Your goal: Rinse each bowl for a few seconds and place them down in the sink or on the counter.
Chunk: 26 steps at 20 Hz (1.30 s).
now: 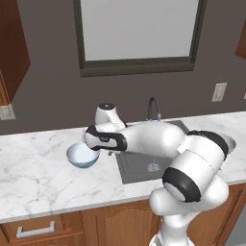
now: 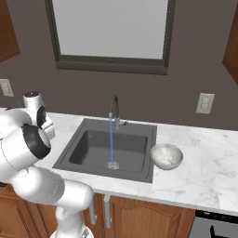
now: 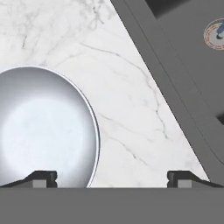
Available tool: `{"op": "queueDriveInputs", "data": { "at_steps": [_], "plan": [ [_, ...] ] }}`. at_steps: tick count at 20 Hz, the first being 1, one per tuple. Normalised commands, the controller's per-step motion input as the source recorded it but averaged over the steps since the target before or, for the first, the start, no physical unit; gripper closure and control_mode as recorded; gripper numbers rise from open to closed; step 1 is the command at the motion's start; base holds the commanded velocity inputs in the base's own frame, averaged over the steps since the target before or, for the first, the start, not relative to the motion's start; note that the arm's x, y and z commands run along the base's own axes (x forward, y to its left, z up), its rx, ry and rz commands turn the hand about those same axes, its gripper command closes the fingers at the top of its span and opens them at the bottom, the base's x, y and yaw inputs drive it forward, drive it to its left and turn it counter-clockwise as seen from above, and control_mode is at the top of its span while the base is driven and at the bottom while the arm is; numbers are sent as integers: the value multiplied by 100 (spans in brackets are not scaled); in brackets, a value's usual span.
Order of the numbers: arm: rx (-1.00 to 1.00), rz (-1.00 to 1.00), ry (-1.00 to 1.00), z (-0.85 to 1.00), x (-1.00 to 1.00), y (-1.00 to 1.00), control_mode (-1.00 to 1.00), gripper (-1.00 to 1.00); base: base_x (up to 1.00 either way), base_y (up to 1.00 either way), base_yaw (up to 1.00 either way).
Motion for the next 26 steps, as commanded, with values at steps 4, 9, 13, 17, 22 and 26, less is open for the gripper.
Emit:
{"op": "queueDriveInputs", "data": {
  "at_steps": [4,9,13,17,22,26],
  "plan": [
    [0,3,0,-20,18,8,-100,-100,0,0,0],
    [0,3,0,-19,19,9,-100,-100,0,0,0],
    [0,3,0,-20,20,10,-100,-100,0,0,0],
    [0,3,0,-19,20,9,-100,-100,0,0,0],
    [0,3,0,-19,19,8,-100,-100,0,0,0],
    [0,3,0,-19,18,9,-100,100,0,0,0]
  ]
}}
